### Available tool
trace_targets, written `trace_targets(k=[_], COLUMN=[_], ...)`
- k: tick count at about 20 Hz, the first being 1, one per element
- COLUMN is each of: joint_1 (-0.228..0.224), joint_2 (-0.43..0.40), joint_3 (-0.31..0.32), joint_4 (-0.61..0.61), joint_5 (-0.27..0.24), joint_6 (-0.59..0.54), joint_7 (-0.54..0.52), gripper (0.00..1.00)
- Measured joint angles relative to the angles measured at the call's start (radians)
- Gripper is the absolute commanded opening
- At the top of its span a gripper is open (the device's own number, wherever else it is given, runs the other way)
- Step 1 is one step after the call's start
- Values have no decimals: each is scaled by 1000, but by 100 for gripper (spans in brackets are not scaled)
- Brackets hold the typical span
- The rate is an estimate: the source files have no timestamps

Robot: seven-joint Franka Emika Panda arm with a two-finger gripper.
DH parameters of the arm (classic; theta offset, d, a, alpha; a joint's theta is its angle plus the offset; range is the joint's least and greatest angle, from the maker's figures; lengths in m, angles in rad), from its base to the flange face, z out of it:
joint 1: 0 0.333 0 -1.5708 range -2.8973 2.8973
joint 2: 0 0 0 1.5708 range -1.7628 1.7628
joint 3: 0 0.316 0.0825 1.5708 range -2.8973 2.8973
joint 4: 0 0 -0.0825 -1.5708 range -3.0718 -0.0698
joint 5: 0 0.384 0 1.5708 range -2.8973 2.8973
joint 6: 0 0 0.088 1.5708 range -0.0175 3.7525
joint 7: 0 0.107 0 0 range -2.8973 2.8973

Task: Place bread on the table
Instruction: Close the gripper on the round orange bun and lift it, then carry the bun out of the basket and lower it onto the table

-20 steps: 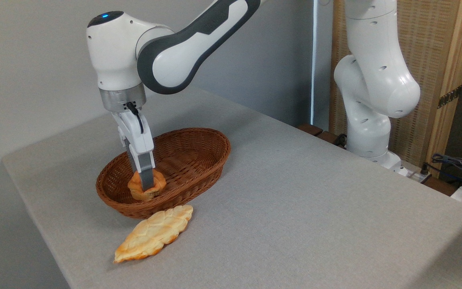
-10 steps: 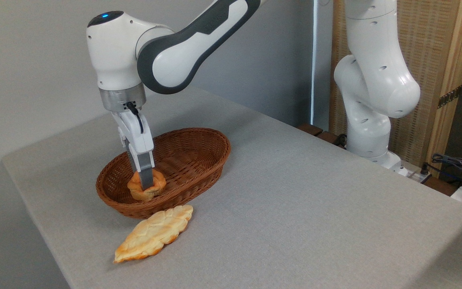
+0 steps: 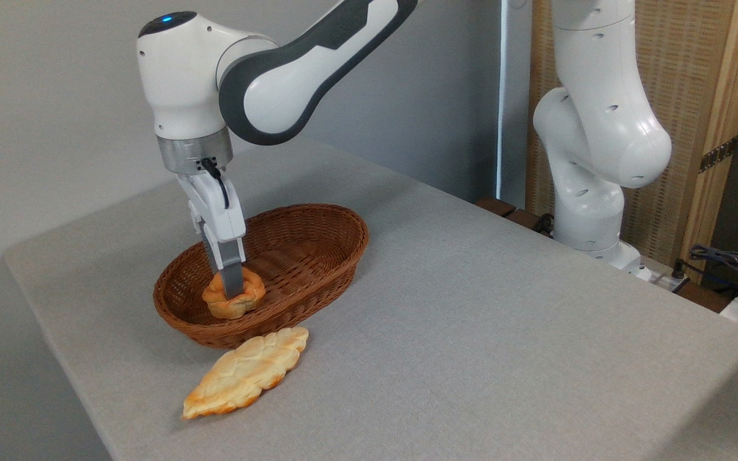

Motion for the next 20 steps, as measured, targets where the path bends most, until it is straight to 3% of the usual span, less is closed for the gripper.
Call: trace_targets(k=[13,20], joint_1=[6,11], joint_2=[-15,-29], joint_3=[5,57], joint_4=[37,106], joint_5=[0,-8], joint_6=[-70,-161], joint_7=[0,-1], gripper=[39,40])
